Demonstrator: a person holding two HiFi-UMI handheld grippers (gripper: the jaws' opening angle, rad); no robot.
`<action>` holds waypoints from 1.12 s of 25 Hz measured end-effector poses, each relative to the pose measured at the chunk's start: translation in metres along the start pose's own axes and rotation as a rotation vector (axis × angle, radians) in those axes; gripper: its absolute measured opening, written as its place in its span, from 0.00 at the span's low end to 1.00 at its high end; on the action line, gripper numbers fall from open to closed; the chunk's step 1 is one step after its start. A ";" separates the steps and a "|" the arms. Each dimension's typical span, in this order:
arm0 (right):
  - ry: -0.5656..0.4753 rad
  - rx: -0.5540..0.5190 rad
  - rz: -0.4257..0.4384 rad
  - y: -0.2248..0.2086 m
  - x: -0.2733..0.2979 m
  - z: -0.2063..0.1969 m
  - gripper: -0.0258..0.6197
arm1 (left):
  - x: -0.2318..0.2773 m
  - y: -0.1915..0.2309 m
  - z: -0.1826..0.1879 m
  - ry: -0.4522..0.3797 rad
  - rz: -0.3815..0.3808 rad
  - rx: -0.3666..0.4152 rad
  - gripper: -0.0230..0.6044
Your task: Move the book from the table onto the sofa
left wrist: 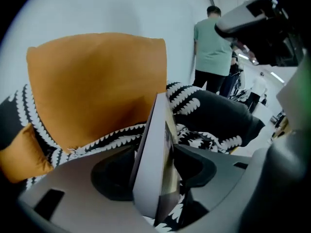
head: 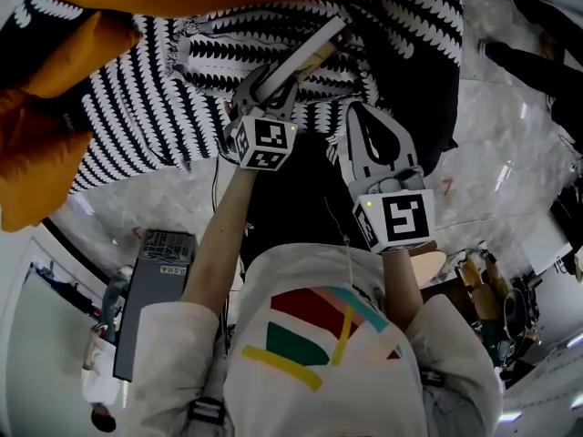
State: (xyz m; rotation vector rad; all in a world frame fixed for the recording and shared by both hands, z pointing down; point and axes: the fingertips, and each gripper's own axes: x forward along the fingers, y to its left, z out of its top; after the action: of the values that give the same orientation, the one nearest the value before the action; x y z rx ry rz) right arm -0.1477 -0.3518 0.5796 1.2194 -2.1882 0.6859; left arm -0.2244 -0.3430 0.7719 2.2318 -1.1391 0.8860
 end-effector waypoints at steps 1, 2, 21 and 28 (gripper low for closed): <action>-0.002 -0.009 0.004 0.000 0.002 0.001 0.06 | 0.002 0.008 0.000 0.000 0.048 -0.003 0.44; -0.004 -0.014 0.008 0.000 0.004 0.001 0.06 | 0.003 0.017 0.001 -0.007 0.090 -0.015 0.52; -0.311 -0.101 0.030 0.044 -0.075 0.152 0.06 | -0.202 0.039 0.199 -0.461 0.242 -0.064 0.58; -0.493 -0.127 0.027 0.071 -0.144 0.215 0.06 | -0.308 0.005 0.287 -0.697 0.240 -0.037 0.25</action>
State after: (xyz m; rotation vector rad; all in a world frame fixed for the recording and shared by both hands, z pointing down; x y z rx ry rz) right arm -0.1895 -0.3742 0.3154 1.4056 -2.5990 0.2630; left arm -0.2709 -0.3734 0.3544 2.4771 -1.7308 0.1357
